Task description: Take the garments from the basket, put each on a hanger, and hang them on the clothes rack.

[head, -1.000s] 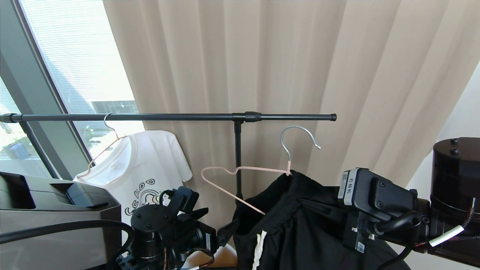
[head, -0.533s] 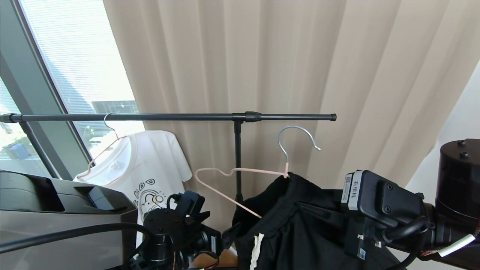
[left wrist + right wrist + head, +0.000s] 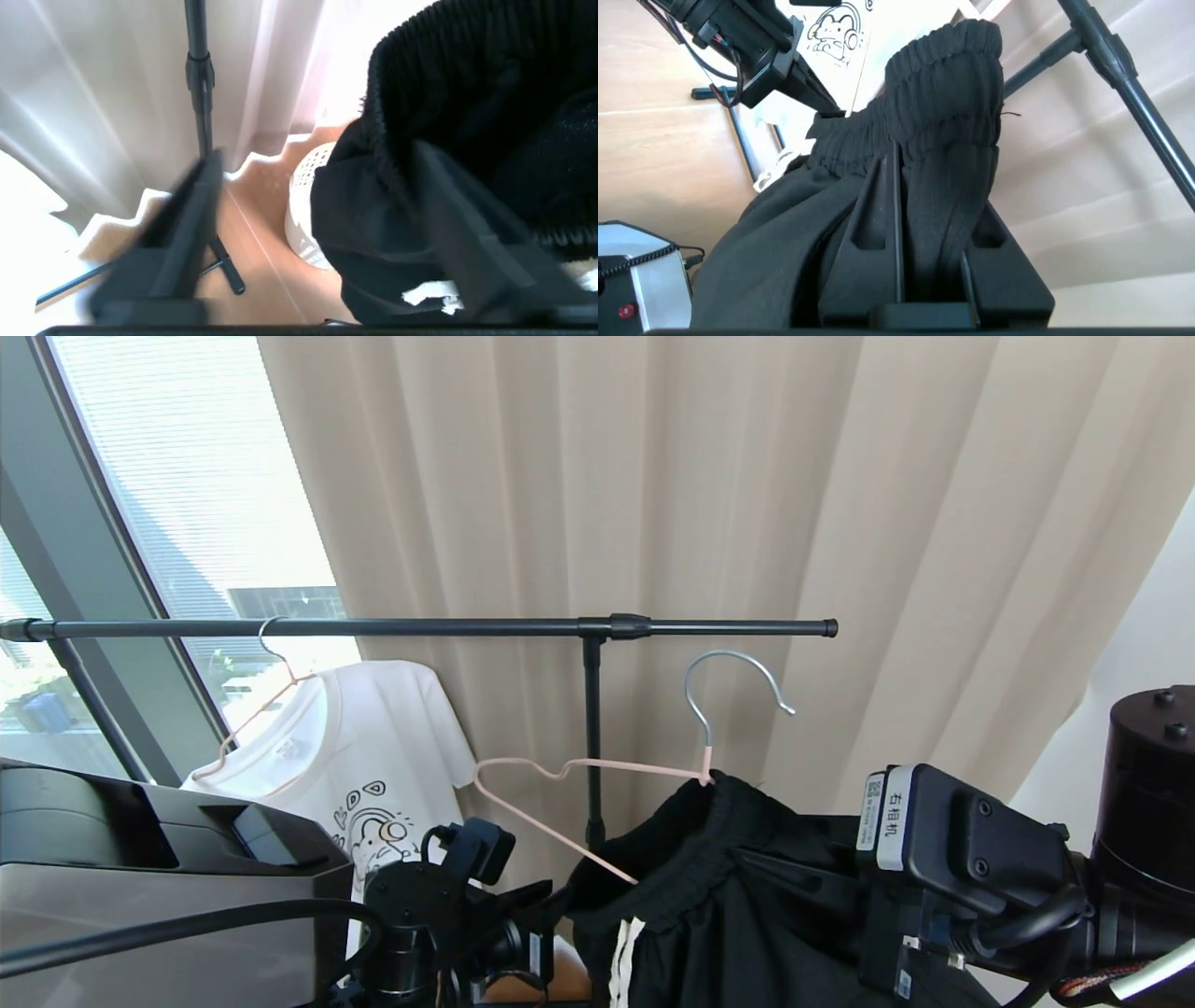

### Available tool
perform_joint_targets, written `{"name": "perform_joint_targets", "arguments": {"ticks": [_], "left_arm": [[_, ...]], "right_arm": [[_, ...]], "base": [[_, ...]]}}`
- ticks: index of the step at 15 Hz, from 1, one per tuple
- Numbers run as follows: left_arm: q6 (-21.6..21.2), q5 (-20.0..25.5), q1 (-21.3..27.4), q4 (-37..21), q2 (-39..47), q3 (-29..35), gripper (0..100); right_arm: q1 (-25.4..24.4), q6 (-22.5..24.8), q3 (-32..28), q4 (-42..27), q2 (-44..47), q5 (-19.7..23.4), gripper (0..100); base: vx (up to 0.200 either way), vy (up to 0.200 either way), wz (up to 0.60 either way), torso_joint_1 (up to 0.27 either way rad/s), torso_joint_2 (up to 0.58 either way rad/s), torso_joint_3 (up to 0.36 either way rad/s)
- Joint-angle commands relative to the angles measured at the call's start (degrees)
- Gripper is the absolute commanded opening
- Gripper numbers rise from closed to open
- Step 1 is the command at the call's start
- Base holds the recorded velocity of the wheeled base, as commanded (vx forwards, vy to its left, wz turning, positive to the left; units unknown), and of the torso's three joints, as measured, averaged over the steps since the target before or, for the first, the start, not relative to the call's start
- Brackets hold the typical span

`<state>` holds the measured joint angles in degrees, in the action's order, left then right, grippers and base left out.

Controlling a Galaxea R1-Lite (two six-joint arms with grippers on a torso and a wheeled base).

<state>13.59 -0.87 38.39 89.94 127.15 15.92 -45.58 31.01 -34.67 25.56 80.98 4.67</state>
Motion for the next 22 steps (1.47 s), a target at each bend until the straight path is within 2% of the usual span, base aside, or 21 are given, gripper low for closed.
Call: {"name": "perform_joint_targets", "arguments": {"ticks": [1,4,9,12,22], "left_arm": [[0.0,0.0,0.2,0.1,-0.1,-0.1,0],[0.1,0.0,-0.2,0.1,-0.3,-0.1,0],[-0.2,0.1,-4.3,0.1,-3.3,0.0,0],[-0.8,0.1,-5.6,0.1,-4.6,0.2,0],[-2.7,0.4,-11.1,0.1,-7.4,1.8,0]], "right_arm": [[0.0,0.0,-0.1,0.0,0.1,0.0,0],[0.1,0.0,-0.2,0.0,-0.7,0.0,0],[4.6,0.0,0.0,-0.1,-1.3,0.6,0],[5.5,0.0,0.2,-0.3,-0.7,0.9,0],[5.8,2.1,1.6,-0.9,0.1,0.8,0]], "base": [[0.000,0.000,0.00,0.000,0.00,0.000],[0.000,0.000,0.00,0.000,0.00,0.000],[0.000,0.000,0.00,0.000,0.00,0.000],[0.000,0.000,0.00,0.000,0.00,0.000],[0.000,0.000,0.00,0.000,0.00,0.000]]}}
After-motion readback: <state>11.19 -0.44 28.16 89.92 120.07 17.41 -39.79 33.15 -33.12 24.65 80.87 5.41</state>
